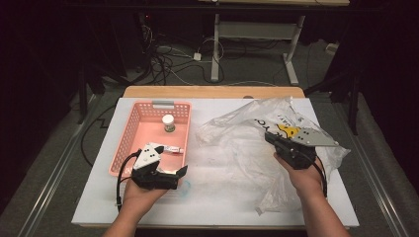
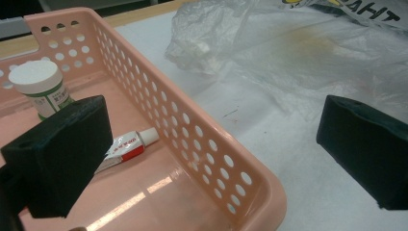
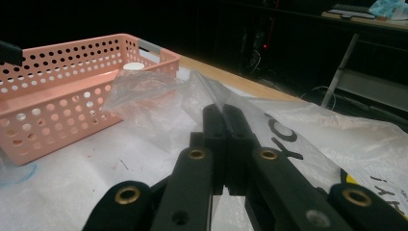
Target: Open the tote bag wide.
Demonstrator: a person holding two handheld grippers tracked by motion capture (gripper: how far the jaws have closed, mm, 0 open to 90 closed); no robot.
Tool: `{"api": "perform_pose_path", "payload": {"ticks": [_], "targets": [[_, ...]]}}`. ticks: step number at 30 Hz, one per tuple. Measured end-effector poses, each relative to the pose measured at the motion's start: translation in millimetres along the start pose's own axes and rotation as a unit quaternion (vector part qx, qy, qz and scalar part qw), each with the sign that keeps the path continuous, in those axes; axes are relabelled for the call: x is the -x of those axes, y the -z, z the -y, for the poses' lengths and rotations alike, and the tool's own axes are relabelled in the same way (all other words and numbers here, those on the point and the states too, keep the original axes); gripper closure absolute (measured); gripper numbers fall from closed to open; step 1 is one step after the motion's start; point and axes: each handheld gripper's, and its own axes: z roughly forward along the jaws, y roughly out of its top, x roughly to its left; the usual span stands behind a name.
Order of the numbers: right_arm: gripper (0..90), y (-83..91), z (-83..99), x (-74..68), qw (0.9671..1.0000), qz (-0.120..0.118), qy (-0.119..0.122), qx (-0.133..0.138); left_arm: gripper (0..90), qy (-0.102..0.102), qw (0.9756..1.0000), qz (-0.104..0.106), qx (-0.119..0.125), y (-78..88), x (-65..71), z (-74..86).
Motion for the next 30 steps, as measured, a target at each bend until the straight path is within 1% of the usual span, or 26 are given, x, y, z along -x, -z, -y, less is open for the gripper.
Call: {"api": "perform_pose_path", "payload": {"ticks": [3,5,8,9,11,19,24,27,30], "targets": [[90.0,0.7,1.8,1.7,1.0,0.0,-0.005,-0.001,0.0,0.005,1.0,-0.004,0.0,2.3,-1.7,-0.2],[90.0,1.3,2.7,2.5,1.0,-0.002,-0.007,-0.001,0.0,0.01,0.9999,-0.001,0.001,3.9,-3.3,-0.5],[90.0,2.3,2.4,2.7,1.0,-0.002,-0.008,0.001,0.0,0.008,0.9999,-0.005,0.006,6.6,-5.7,-0.6],[90.0,2.4,2.3,2.5,1.0,-0.002,-0.009,0.002,0.0,0.01,0.9999,-0.005,0.007,7.6,-6.7,-0.9],[90.0,2.4,2.2,2.4,1.0,-0.003,-0.005,0.002,0.0,0.015,0.9998,-0.007,0.005,9.6,-9.3,-1.7],[90.0,3.8,2.0,2.9,1.0,-0.003,-0.006,0.003,0.0,0.034,0.9987,-0.037,0.005,20.5,-25.4,-1.6],[90.0,6.0,1.1,5.5,0.9999,-0.002,-0.007,0.007,0.0,0.041,0.9979,-0.05,-0.006,25.2,-36.6,1.1],[90.0,6.1,0.9,6.5,0.9999,-0.001,-0.01,0.009,0.0,0.041,0.9974,-0.059,-0.012,26.7,-41.4,2.4],[90.0,7.1,0.8,7.6,0.9999,-0.001,-0.012,0.009,0.0,0.044,0.9967,-0.065,-0.017,28.5,-47.0,3.8]]}}
